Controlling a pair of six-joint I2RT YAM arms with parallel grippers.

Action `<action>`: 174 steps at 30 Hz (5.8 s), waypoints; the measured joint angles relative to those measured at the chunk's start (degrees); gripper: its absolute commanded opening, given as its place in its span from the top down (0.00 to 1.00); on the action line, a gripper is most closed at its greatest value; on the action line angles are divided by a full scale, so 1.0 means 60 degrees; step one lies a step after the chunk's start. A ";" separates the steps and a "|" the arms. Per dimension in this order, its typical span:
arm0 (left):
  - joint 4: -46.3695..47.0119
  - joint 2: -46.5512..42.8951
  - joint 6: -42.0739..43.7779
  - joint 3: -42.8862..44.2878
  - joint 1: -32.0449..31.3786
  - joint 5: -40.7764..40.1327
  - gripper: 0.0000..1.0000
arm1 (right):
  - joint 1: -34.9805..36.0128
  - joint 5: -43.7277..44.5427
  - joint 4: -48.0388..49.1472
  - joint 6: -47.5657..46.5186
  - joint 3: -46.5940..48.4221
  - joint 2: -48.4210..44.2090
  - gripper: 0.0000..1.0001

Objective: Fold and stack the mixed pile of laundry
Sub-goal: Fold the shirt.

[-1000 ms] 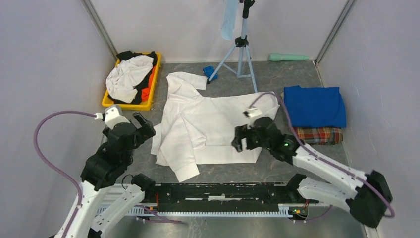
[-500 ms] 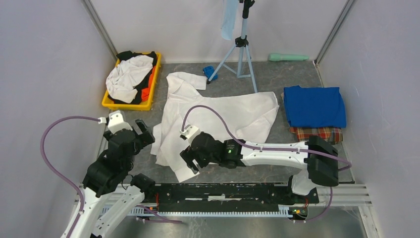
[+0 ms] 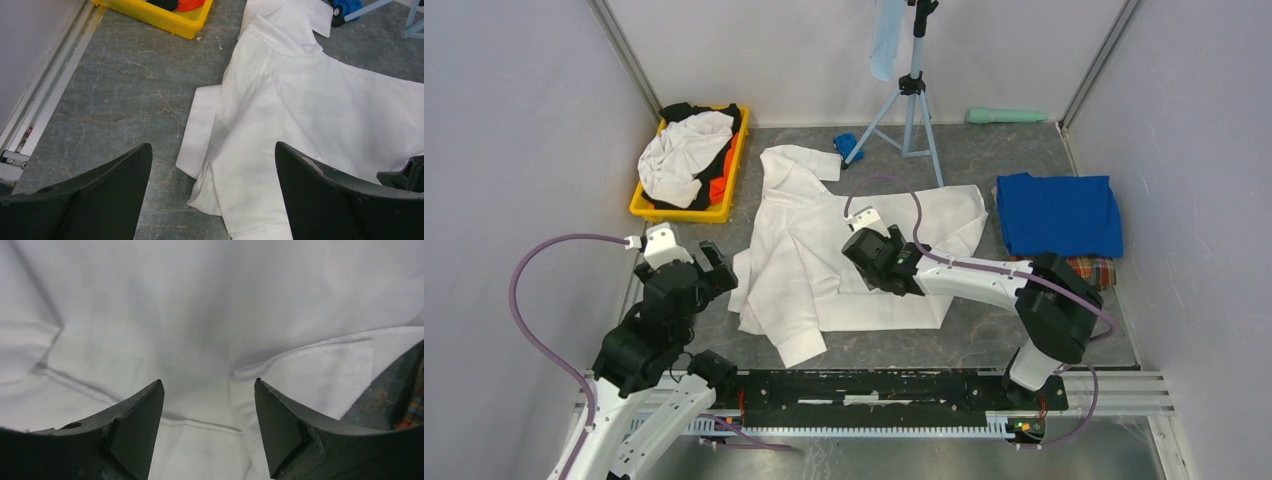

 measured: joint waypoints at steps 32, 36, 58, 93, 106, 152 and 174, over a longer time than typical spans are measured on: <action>0.0120 -0.0033 0.0087 -0.0106 0.0000 0.0240 0.02 | -0.2153 0.2659 -0.1916 0.1865 -0.4207 -0.3625 0.68; 0.0153 0.0055 0.0095 -0.0109 0.0000 0.0331 0.02 | -0.2750 0.2703 -0.2554 0.3198 -0.5537 -0.5231 0.10; 0.0211 0.0127 0.0098 -0.0157 0.0000 0.0415 0.02 | -0.2896 -0.1005 0.0353 0.1213 -0.5289 -0.6925 0.56; -0.0160 0.0000 0.0087 -0.0157 0.0029 -0.0583 0.04 | 0.4921 -0.1443 0.0911 0.0302 0.3774 0.3967 0.45; -0.0157 -0.0284 0.0087 -0.0157 0.0029 -0.0834 0.04 | 0.5133 -0.0750 0.1166 0.0885 0.3497 0.4375 0.81; 0.3326 0.5876 -0.1956 -0.2983 0.0040 0.2841 0.55 | -0.0616 0.1971 -0.1253 -0.1592 -0.0554 -0.3927 1.00; 0.3945 0.6076 -0.2149 -0.3224 0.0066 0.2215 0.58 | -0.2699 -0.0266 -0.1111 0.0699 -0.4142 -0.8502 0.15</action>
